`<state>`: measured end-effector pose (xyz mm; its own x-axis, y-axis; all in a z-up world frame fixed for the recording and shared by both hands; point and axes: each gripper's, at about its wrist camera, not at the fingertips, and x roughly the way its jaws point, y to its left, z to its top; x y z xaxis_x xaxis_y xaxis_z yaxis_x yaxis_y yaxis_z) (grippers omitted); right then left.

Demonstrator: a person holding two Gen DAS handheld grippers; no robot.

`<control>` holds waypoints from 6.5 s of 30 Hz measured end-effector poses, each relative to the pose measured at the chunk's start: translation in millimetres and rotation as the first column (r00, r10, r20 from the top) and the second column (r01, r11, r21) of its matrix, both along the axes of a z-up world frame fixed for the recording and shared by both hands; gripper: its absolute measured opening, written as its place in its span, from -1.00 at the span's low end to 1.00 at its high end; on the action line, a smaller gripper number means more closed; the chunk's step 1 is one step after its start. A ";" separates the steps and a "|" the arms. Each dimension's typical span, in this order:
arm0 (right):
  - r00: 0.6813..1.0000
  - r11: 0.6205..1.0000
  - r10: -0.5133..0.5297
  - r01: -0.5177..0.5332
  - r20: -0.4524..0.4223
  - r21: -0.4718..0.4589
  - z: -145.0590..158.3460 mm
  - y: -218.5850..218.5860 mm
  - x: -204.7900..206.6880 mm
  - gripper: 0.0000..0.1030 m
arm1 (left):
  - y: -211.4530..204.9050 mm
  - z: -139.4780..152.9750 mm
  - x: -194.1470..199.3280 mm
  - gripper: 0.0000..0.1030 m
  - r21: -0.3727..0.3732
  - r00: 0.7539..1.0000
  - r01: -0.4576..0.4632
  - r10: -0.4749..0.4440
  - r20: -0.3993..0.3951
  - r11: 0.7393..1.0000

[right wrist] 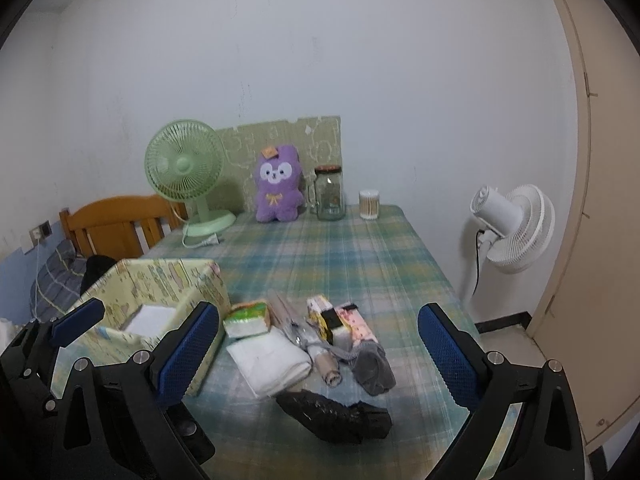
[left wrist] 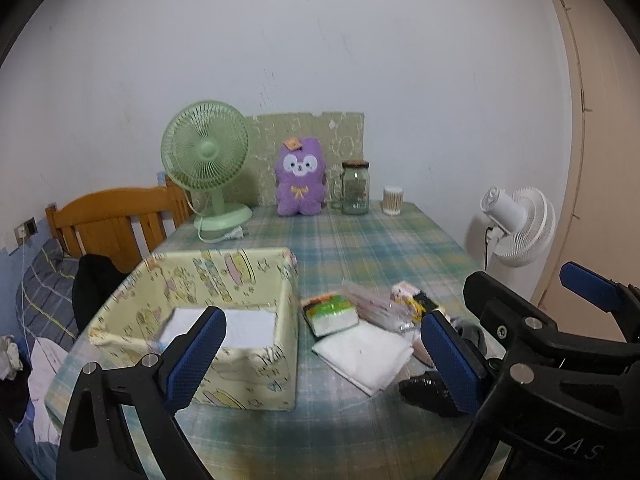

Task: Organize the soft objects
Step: 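Grasp the black plastic bag with the right tool, then grasp the white folded towel with the left tool while the right tool holds the black bag, then carry the towel and black bag over the yellow fabric box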

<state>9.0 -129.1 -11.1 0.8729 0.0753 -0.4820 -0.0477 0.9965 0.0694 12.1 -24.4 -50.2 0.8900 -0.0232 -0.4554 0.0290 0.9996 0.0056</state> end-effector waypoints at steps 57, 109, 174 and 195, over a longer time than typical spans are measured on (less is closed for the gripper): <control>0.991 1.000 -0.002 0.005 -0.137 0.028 -66.1 -20.0 39.2 -0.41 | -43.5 -65.2 48.2 0.77 -0.008 0.978 0.060 -0.061 -0.201 0.998; 0.988 0.995 -0.039 0.052 -0.151 0.082 -71.8 -32.9 79.5 -0.41 | -57.7 -83.6 93.8 -0.84 -0.051 0.940 0.118 -0.128 -0.316 0.992; 0.998 0.995 -0.034 0.038 -0.043 0.095 37.3 -15.8 63.6 -0.40 | -42.2 36.5 70.6 -0.86 -0.007 0.978 0.168 -0.167 -0.121 0.986; 0.996 0.995 0.064 -0.059 -0.063 0.085 37.3 51.9 85.5 -0.41 | 20.6 36.7 85.8 -0.84 0.059 0.986 0.111 -0.103 -0.128 0.992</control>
